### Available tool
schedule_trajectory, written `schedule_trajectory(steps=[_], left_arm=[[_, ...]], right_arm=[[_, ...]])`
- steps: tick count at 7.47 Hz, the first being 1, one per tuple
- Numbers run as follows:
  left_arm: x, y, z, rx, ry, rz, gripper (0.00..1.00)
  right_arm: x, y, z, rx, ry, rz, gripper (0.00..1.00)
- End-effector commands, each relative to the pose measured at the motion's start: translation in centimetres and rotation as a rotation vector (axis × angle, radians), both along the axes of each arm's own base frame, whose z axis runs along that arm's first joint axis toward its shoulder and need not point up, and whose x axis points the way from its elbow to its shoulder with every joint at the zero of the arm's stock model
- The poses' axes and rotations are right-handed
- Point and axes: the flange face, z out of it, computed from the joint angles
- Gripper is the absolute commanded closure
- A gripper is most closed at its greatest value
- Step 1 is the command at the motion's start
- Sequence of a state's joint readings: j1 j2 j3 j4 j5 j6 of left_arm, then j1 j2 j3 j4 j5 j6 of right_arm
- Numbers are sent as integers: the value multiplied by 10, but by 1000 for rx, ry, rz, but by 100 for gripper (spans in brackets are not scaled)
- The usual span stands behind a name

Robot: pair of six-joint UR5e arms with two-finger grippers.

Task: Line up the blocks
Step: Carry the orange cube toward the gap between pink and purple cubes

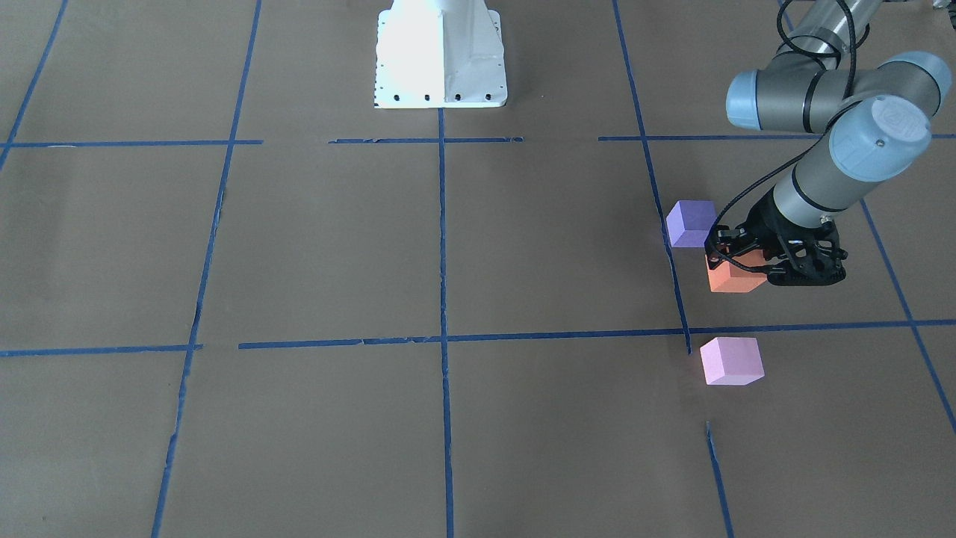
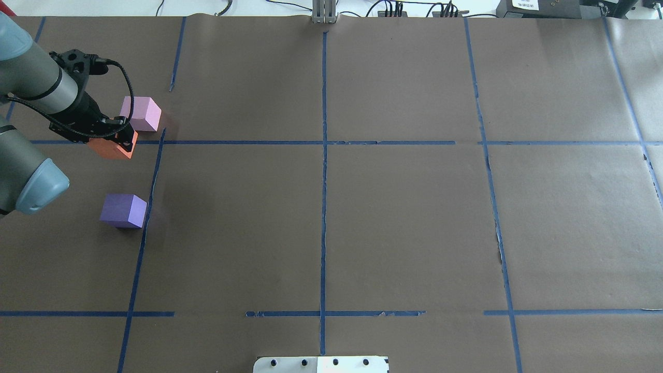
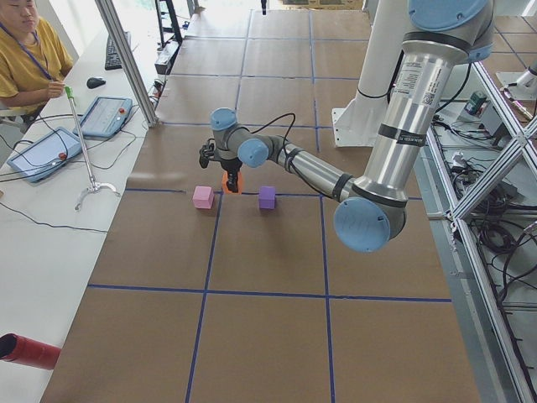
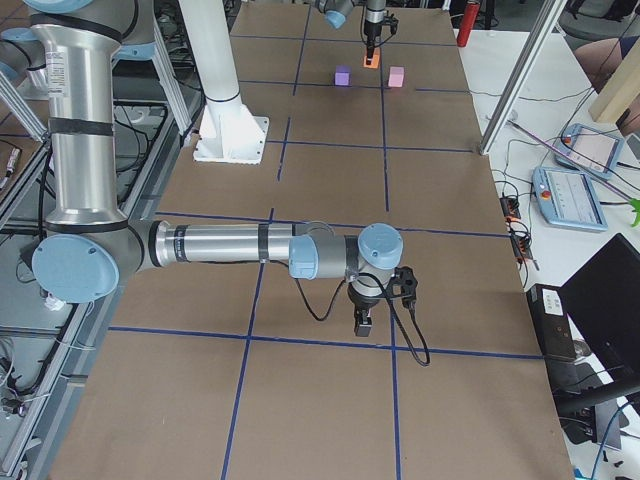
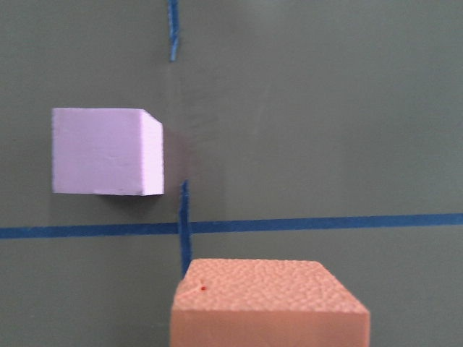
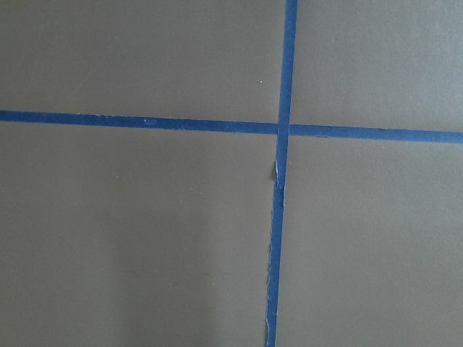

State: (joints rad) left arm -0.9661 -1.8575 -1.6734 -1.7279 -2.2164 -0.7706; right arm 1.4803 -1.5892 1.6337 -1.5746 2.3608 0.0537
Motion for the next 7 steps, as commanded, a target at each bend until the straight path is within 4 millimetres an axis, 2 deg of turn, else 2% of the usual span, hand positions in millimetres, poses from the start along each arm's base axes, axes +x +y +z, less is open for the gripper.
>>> schedule_trajectory(steps=[1,3,7], left_arm=[[10,-8,21,-29,30,-52,78],[22,-9,35,-41,29,-47,78],[43,-2,52,-48,24,-16,78]], right_arm=[[0,0,0,-1,0,0,0],[0,0,0,1,0,0,0],[0,0,0,1,0,0,0]])
